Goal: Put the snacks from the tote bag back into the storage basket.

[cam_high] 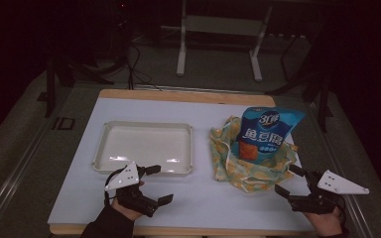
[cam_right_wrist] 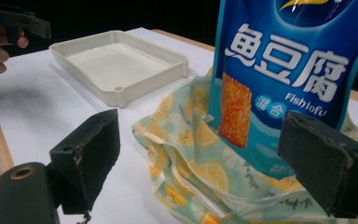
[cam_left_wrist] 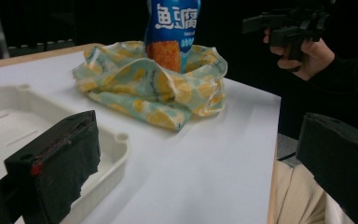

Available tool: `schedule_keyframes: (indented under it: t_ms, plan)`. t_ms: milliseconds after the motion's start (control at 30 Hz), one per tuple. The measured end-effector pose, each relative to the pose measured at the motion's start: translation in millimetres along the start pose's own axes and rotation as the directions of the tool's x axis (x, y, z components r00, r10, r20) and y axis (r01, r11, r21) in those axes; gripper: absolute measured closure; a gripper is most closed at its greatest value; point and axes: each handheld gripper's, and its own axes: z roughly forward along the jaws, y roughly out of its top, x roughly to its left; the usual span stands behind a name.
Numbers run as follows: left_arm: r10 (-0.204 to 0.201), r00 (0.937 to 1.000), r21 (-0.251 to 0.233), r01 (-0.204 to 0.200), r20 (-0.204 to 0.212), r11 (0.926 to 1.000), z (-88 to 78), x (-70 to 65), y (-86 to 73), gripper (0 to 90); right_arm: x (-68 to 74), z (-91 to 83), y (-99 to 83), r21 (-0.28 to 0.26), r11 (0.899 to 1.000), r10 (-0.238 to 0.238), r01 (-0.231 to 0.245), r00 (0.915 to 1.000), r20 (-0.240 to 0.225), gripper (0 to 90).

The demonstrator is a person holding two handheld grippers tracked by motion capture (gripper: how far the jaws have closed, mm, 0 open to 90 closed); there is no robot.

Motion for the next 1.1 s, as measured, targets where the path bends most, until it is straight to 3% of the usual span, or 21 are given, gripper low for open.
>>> schedule_keyframes:
  t_ms: [167,400,867,1100]
  plan:
    - [-0.006,0.9992,-0.008,0.007,0.04,0.9999,16.0,2.8,8.9,0.4,-4.9,-0.5,5.1,0.003,1.0,-0.019,0.019,0.9998,0.003,14.0]
    - [0.015,0.9961,0.0,-0.015,0.087,0.9999,48.1,6.8,21.5,1.8,-17.7,-1.7,13.2,-0.012,1.0,-0.02,0.02,0.9998,0.002,14.5]
    - [0.027,0.9919,0.011,-0.028,0.124,0.9995,88.8,20.6,46.0,1.8,-37.9,-0.5,21.2,-0.019,1.0,-0.016,0.017,0.9996,0.022,15.7]
    - [0.088,0.9861,0.054,-0.097,0.141,0.9939,119.1,24.3,61.5,1.8,-50.3,3.4,21.5,-0.017,1.0,-0.007,0.008,0.9995,0.031,16.1]
